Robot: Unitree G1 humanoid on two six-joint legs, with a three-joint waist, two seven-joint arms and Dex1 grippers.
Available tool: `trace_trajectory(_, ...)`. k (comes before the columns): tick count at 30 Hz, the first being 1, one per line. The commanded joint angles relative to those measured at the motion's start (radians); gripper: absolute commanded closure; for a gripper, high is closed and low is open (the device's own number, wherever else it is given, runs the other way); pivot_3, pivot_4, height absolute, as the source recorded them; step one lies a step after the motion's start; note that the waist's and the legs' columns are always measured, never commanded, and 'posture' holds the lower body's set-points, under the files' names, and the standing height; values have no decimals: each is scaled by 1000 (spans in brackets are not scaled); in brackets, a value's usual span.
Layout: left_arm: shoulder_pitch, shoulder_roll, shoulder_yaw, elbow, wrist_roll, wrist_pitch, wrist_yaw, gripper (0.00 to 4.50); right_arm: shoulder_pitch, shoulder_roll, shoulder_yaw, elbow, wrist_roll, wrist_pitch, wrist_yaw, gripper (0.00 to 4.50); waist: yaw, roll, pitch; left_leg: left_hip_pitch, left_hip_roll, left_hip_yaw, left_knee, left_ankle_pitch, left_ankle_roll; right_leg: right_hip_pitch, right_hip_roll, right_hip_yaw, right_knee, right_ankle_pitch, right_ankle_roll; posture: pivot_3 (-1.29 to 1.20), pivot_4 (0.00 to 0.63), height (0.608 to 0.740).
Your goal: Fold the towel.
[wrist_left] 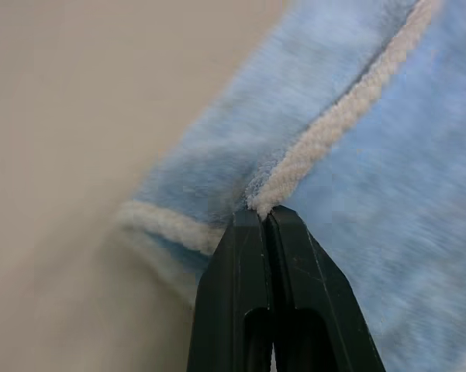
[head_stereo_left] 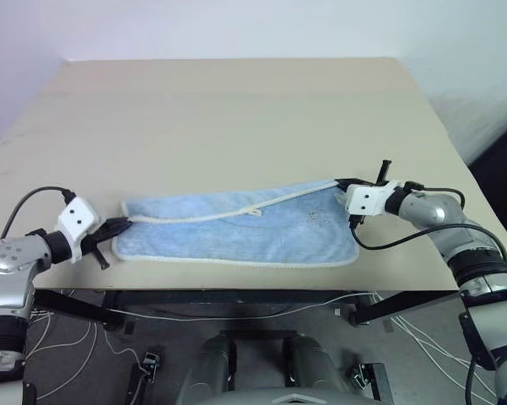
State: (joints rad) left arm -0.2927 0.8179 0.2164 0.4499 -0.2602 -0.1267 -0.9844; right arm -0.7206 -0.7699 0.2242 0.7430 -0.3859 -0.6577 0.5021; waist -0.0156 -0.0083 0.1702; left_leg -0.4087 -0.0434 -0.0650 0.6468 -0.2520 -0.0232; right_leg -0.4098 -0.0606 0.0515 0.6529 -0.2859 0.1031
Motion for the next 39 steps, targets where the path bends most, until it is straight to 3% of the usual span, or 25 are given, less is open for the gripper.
trace_trajectory(1, -112, 5, 66, 0, -65, 54, 39, 4500, -93, -51, -72, 7, 65, 15, 17, 4481, 0, 0, 0, 0, 0, 0, 0, 0, 0, 0, 0, 0, 0, 0, 0, 0, 150, 740)
trace_trajectory(11, -543, 43, 49, 278, -19, 10, 52, 4500, -378, -135, -137, 143, 160, 28, 124, 4481, -6, 0, 0, 0, 0, 1, -1, 0, 0, -1, 1, 0, 0, 0, 0, 0, 150, 740)
trace_trajectory(16, -608, 97, 74, 311, -31, -5, 14, 4500, -378, -195, -201, 68, 307, 87, 297, 4481, -8, 0, 1, -1, 0, 1, -1, 0, 0, -1, 1, 0, -1, 0, 0, 0, 150, 740)
trace_trajectory(19, -480, 140, 99, 248, -75, 8, -106, 4500, -211, -230, -262, -141, 489, 230, 473, 4481, -9, 0, 0, -1, 1, 1, -1, 0, 0, -1, 1, 0, -1, 0, 0, 0, 150, 740)
trace_trajectory(25, -152, 200, 117, 77, -125, 96, -250, 4500, 151, -283, -339, -474, 662, 472, 604, 4481, -7, 1, 0, -1, 2, 1, 0, -1, 1, -1, -1, 1, 2, 0, 0, 0, 150, 740)
trace_trajectory(29, 148, 239, 161, -103, -166, 203, -330, 4500, 434, -313, -379, -705, 780, 663, 687, 4481, -2, 1, 0, -2, 2, 1, -1, -1, 2, -1, -2, 1, 0, 0, 0, 0, 150, 740)
trace_trajectory(35, 328, 276, 210, -203, -177, 292, -352, 4500, 616, -351, -412, -850, 839, 809, 766, 4481, 5, 1, 0, 1, 2, 0, 1, -2, 2, 3, -3, 0, -1, 0, 0, 0, 150, 740)
trace_trajectory(39, 369, 287, 236, -231, -183, 316, -360, 4500, 647, -361, -421, -868, 845, 849, 797, 4481, 3, 1, 0, 2, 2, -1, 1, -2, 2, 3, -3, 0, -1, 0, 0, 0, 150, 740)
